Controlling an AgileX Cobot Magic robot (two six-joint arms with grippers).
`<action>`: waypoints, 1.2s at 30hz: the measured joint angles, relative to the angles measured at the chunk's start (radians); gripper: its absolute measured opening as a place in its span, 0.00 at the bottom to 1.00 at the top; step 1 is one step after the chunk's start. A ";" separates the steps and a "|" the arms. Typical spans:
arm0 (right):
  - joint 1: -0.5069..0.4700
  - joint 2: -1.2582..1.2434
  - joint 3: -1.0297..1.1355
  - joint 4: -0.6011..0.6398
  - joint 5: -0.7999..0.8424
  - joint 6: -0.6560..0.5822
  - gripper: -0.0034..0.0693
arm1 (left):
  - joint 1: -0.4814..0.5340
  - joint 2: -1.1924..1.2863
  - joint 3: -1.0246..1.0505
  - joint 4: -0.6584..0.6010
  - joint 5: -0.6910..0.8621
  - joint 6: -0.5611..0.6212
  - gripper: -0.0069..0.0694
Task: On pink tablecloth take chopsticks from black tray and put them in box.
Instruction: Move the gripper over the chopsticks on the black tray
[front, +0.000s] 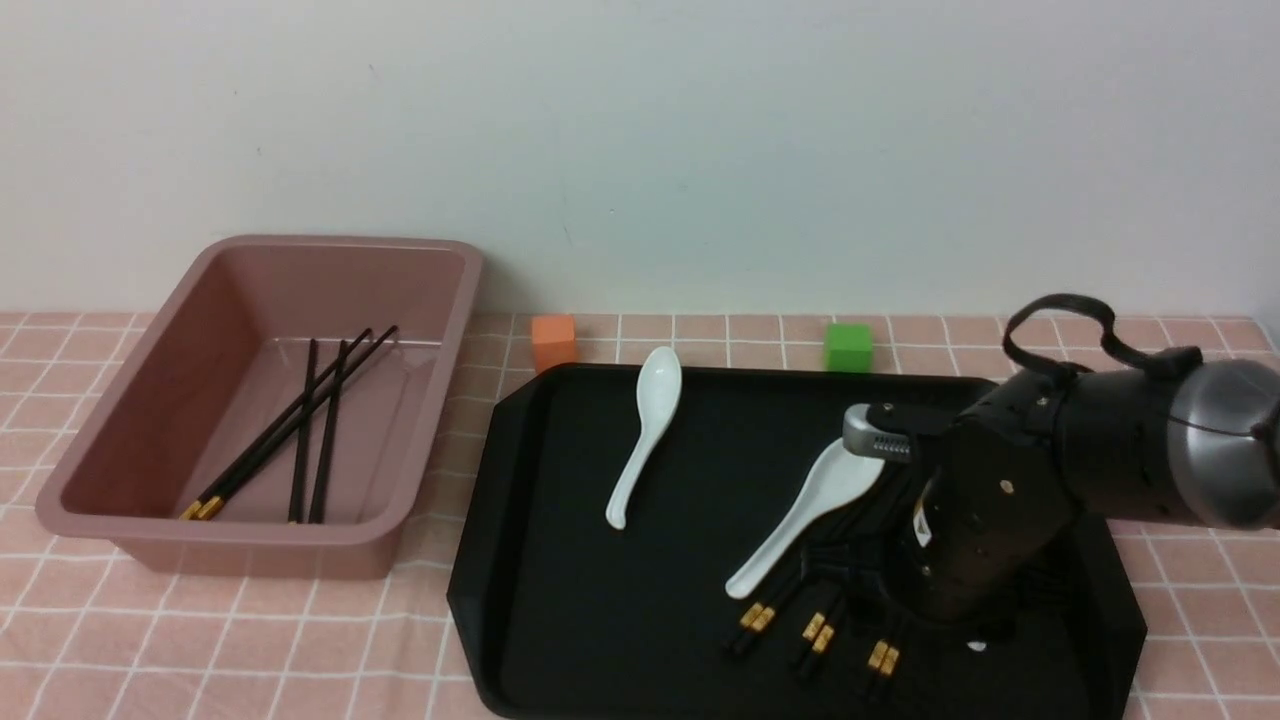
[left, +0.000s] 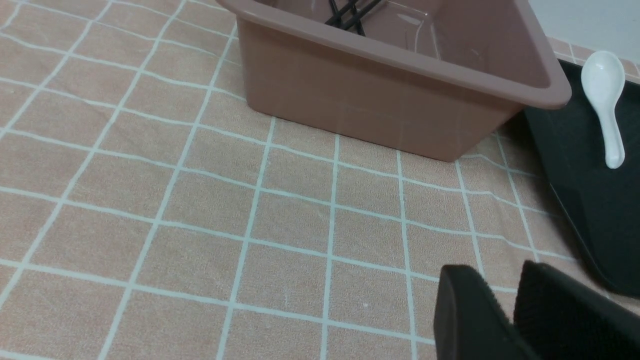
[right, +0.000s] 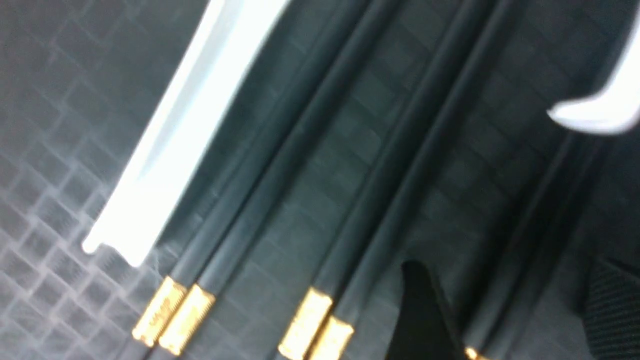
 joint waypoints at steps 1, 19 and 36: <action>0.000 0.007 -0.006 0.000 0.002 0.000 0.62 | 0.000 0.000 0.000 0.000 0.000 0.000 0.31; 0.000 0.053 -0.064 -0.020 0.078 -0.056 0.42 | 0.000 0.000 0.000 0.000 0.000 0.000 0.32; -0.003 -0.031 -0.049 -0.026 0.256 -0.115 0.23 | 0.000 0.000 0.000 0.000 0.000 0.000 0.33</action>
